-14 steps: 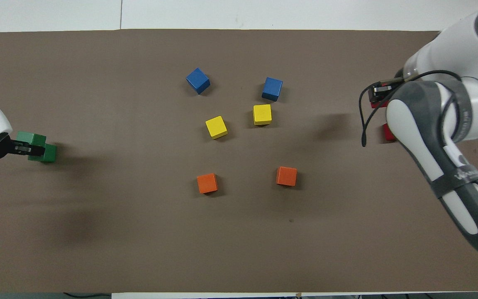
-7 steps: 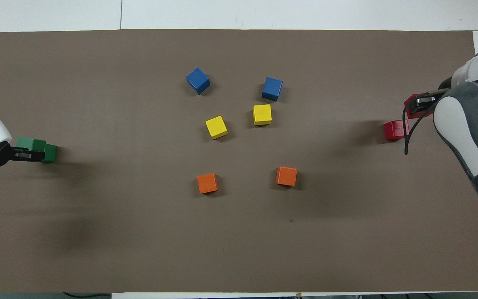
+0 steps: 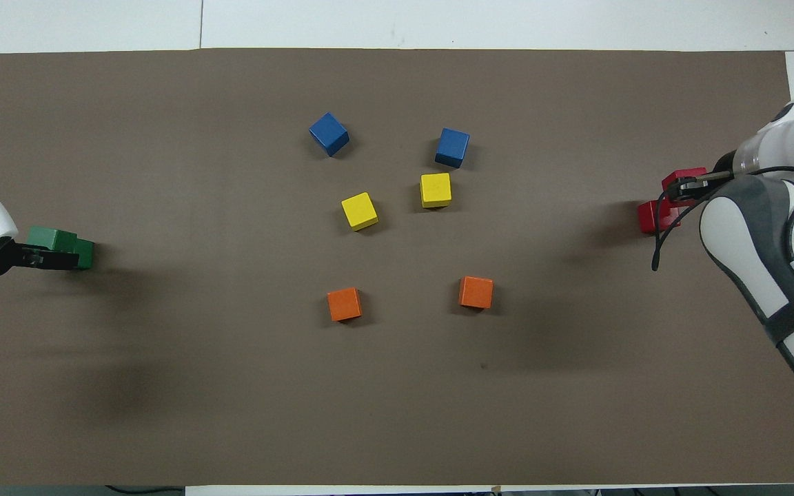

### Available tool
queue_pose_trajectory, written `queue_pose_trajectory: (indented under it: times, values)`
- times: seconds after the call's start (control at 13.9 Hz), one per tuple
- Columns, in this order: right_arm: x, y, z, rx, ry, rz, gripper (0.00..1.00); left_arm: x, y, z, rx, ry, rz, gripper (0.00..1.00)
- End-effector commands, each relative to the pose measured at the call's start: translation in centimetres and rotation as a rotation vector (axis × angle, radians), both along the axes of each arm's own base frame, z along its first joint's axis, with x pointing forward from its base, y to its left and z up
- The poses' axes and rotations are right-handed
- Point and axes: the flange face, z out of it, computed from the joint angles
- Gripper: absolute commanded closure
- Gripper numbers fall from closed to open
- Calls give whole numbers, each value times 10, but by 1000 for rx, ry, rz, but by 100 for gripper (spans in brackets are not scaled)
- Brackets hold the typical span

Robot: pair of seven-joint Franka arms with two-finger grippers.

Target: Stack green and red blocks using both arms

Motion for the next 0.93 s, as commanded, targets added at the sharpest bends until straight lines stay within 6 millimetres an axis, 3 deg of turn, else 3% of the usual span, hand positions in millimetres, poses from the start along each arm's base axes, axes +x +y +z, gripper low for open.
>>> queue_pose_trajectory:
  times: [0.0,0.14,0.29,0.43,0.65,0.86]
  values:
    - [-19,1,-4,6,-35,5,100,14,5,31,-29,15,-12,0]
    - [-22,0,-10,8,-24,1,100,35,6,64,-40,26,-18,0]
    - [-24,1,-12,21,-21,-9,100,39,5,99,-37,17,-16,0]
    - [-28,2,-16,29,-23,-14,100,42,-2,135,-45,9,113,0]
    - [-32,-1,-18,29,-22,-19,100,47,-39,192,-56,17,291,0]
    - [-34,-5,-20,29,-17,-29,100,29,-65,230,-51,48,311,0]
